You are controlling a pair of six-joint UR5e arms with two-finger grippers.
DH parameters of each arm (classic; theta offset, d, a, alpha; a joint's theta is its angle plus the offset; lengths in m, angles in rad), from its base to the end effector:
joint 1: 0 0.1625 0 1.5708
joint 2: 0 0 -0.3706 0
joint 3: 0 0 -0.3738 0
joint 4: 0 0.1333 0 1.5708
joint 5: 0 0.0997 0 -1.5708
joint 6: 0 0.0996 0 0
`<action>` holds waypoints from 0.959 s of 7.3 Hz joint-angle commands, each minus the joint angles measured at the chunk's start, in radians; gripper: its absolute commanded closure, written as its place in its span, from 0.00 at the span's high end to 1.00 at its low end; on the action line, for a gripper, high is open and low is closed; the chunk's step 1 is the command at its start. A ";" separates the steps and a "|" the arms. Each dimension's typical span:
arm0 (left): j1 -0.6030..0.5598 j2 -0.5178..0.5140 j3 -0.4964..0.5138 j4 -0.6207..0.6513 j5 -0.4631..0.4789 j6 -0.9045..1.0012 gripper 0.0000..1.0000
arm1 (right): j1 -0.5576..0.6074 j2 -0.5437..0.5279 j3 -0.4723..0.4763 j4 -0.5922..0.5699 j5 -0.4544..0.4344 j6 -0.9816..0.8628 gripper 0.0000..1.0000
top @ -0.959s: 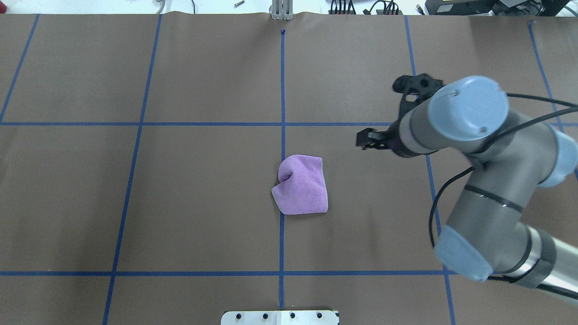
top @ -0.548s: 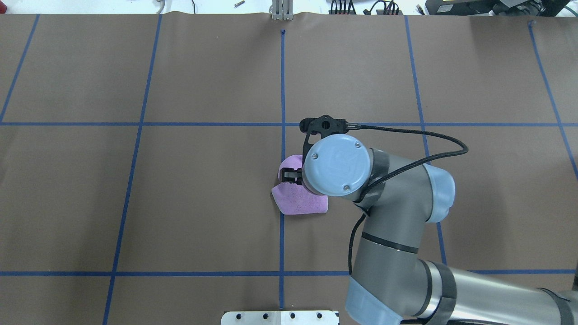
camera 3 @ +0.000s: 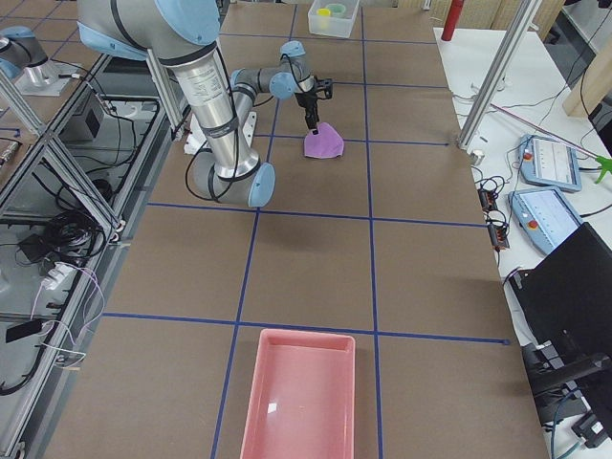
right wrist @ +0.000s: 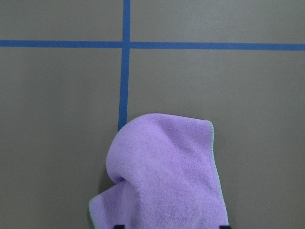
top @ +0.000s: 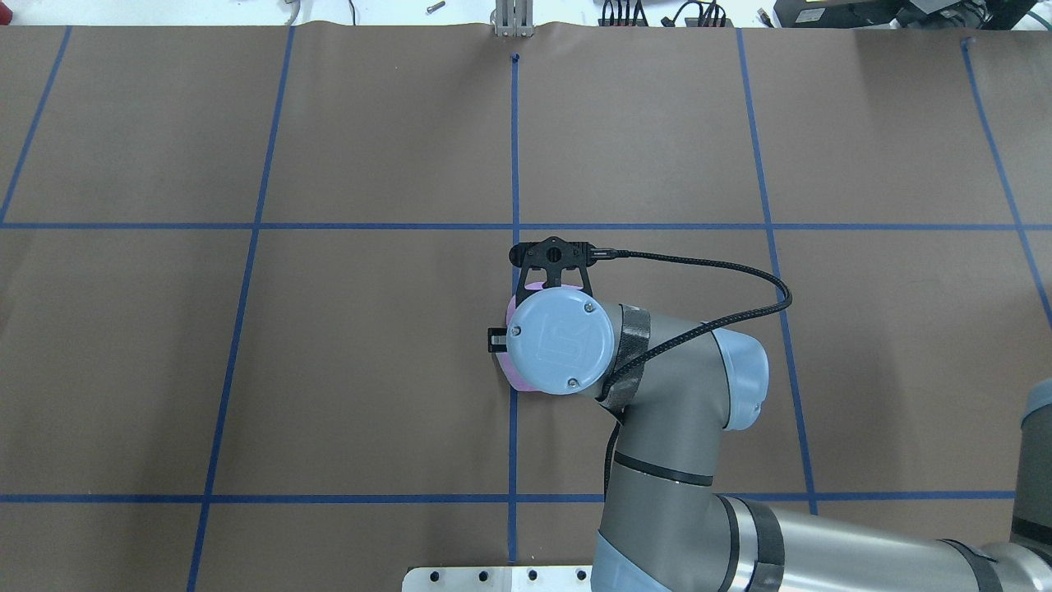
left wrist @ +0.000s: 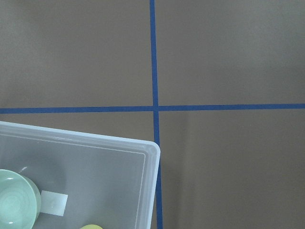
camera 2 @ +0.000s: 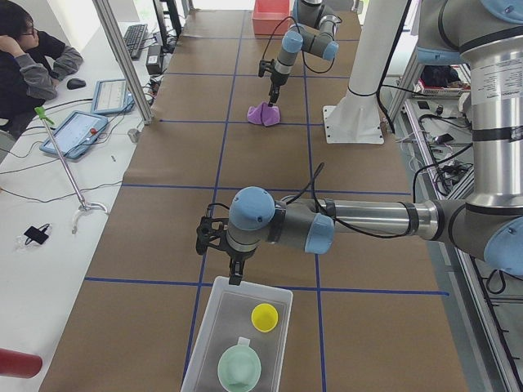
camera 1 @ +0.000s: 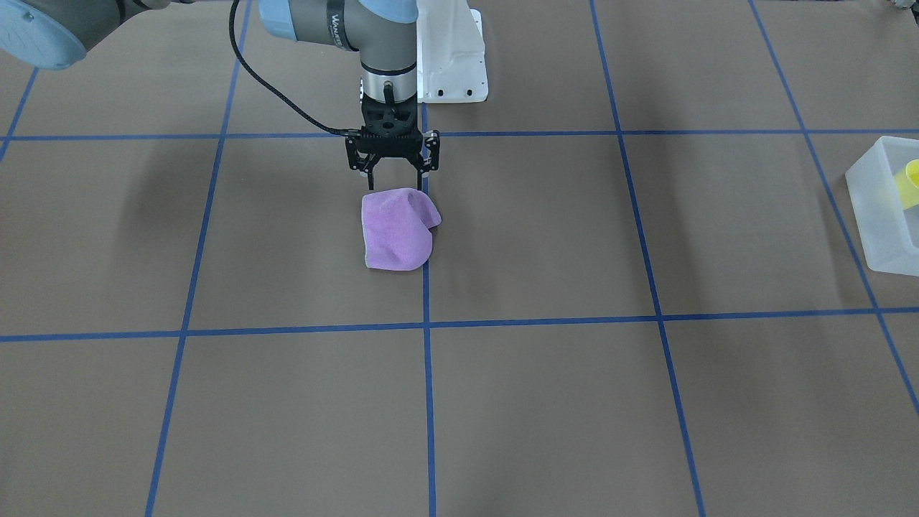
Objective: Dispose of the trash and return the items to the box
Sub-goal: 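Close the right gripper on the purple cloth and lift it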
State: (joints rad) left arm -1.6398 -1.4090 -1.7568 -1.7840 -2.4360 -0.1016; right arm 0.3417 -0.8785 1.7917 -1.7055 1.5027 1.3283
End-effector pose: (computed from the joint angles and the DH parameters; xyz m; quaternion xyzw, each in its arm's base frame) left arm -0.0867 -0.4211 0.5585 0.1007 0.4180 -0.0273 0.9024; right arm -0.5238 -0.3350 0.1527 0.1394 -0.3541 0.0587 0.9229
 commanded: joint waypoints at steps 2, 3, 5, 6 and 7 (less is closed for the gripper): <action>0.000 0.001 -0.001 0.000 0.000 0.000 0.98 | -0.001 0.024 -0.014 0.006 -0.032 -0.006 0.00; 0.000 0.001 -0.001 0.000 0.000 0.000 0.99 | -0.001 0.029 -0.014 0.009 -0.047 -0.006 0.00; 0.000 0.001 -0.001 0.000 0.000 0.000 0.98 | -0.001 0.030 -0.017 0.009 -0.047 -0.006 0.00; 0.002 -0.001 -0.001 0.000 0.000 -0.001 0.99 | -0.001 0.032 -0.014 0.009 -0.049 -0.008 0.00; 0.002 -0.001 -0.001 0.000 0.000 -0.001 0.98 | 0.005 0.048 -0.002 0.001 -0.047 -0.009 0.00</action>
State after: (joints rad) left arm -1.6390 -1.4093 -1.7580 -1.7840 -2.4359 -0.1022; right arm 0.3419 -0.8436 1.7798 -1.6982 1.4553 1.3209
